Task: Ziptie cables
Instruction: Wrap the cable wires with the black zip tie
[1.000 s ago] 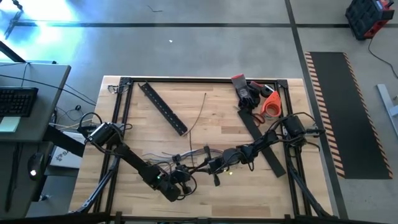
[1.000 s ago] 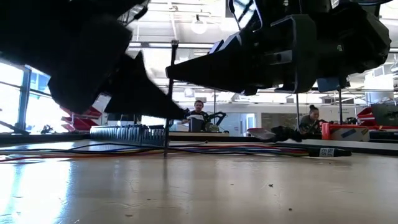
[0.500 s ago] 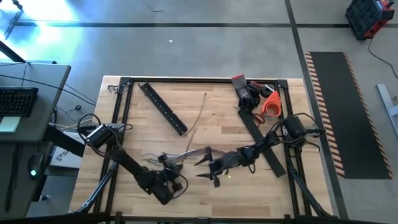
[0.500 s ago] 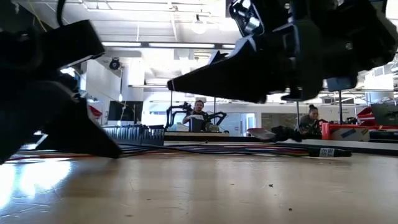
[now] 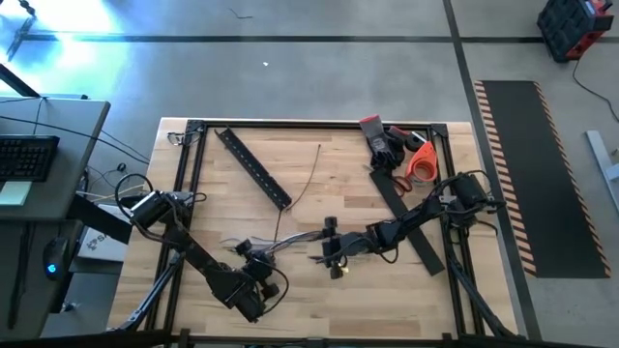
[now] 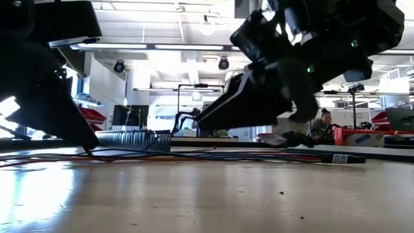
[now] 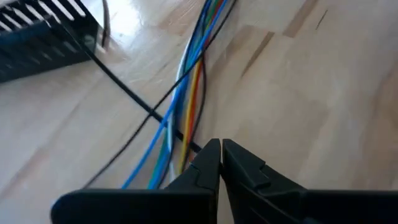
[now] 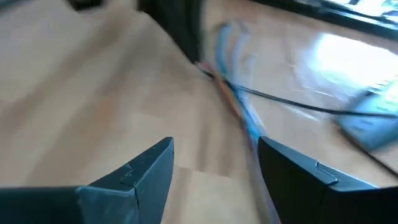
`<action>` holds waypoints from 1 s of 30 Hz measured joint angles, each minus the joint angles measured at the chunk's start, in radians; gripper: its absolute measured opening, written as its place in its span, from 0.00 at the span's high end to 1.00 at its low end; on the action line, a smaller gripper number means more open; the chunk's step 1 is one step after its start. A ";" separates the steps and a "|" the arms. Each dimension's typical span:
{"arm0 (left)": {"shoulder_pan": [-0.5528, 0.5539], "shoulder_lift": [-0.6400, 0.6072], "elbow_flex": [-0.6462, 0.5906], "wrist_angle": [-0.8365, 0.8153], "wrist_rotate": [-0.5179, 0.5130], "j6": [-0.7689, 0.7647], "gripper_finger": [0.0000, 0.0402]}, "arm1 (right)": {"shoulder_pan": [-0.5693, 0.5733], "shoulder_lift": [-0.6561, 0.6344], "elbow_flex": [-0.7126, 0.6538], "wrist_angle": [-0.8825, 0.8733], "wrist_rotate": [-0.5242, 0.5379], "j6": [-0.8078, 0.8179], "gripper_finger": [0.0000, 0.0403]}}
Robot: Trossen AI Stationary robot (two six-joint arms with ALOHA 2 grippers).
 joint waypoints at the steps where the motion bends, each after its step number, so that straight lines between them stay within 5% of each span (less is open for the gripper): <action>1: 0.000 0.001 0.000 0.028 -0.002 -0.003 1.00 | 0.000 0.000 0.000 0.002 -0.035 -0.001 0.45; 11: 0.059 0.003 0.002 0.383 -0.059 0.349 1.00 | 0.045 0.000 0.057 0.033 -0.128 -0.123 0.45; 21: 0.079 0.003 0.002 0.426 -0.079 0.479 1.00 | 0.066 0.001 0.107 0.035 -0.120 -0.142 0.46; 30: 0.078 0.004 0.002 0.426 -0.076 0.490 1.00 | 0.066 0.002 0.145 0.127 -0.113 -0.154 0.71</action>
